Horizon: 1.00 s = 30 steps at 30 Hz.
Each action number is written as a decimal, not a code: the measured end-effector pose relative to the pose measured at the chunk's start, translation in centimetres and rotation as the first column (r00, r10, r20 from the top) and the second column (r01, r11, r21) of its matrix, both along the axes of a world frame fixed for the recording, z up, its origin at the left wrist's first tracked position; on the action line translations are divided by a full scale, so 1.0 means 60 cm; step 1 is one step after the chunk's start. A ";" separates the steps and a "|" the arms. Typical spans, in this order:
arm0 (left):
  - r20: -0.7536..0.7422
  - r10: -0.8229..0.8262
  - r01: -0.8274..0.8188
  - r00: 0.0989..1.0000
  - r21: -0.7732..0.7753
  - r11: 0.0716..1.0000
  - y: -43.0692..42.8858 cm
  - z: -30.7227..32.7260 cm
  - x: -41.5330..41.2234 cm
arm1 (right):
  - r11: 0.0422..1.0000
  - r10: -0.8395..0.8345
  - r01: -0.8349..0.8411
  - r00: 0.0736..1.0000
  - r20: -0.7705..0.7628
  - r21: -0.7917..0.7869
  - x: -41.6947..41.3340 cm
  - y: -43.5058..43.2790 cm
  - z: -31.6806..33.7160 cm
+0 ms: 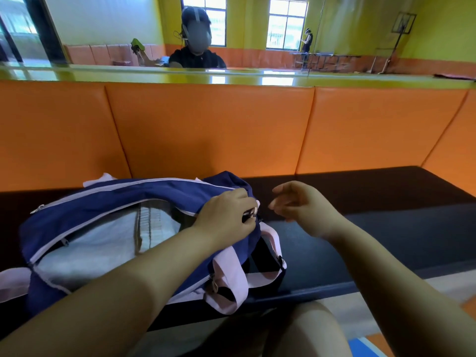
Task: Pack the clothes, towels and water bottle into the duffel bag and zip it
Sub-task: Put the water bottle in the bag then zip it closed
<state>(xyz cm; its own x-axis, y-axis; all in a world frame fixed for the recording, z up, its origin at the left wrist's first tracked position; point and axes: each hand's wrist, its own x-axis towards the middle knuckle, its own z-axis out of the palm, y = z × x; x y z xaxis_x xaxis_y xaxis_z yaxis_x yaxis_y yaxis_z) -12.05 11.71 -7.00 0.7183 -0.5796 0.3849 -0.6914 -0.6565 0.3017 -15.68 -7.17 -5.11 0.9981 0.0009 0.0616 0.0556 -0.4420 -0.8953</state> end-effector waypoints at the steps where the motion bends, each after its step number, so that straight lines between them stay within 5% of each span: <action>1: -0.024 -0.007 0.006 1.000 -0.021 1.000 0.001 -0.002 0.000 | 0.998 0.010 -0.008 1.000 0.020 -0.060 0.000 0.003 -0.004; 4: -0.081 0.015 -0.025 0.997 -0.115 0.993 0.003 -0.001 -0.007 | 0.951 0.114 -0.100 0.993 0.030 -0.293 0.000 0.022 -0.019; 7: -0.086 0.081 -0.098 0.993 -0.218 0.971 0.006 0.018 -0.019 | 0.917 0.188 -0.162 0.981 0.038 -0.364 0.007 0.039 -0.033; 15: -0.228 0.234 -0.197 0.945 0.173 0.965 0.018 0.024 -0.022 | 0.887 0.160 -0.107 0.984 0.082 -0.449 0.012 0.052 -0.054; 24: -0.363 0.321 -0.259 0.875 0.211 0.943 0.009 0.028 -0.024 | 0.846 0.160 -0.095 0.984 0.081 -0.524 0.017 0.061 -0.063; 30: -0.286 0.323 -0.272 0.902 0.205 0.940 0.014 0.042 -0.031 | 0.758 0.113 0.033 0.977 0.182 -0.652 0.020 0.070 -0.066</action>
<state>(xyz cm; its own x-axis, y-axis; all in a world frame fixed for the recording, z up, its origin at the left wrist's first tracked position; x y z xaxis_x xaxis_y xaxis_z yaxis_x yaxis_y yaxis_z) -13.91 12.53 -4.50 0.9345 -0.3543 0.0355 -0.3441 -0.8730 0.3455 -14.49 -2.96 -9.09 0.9620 0.1533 0.2260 0.2289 -0.9040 -0.3612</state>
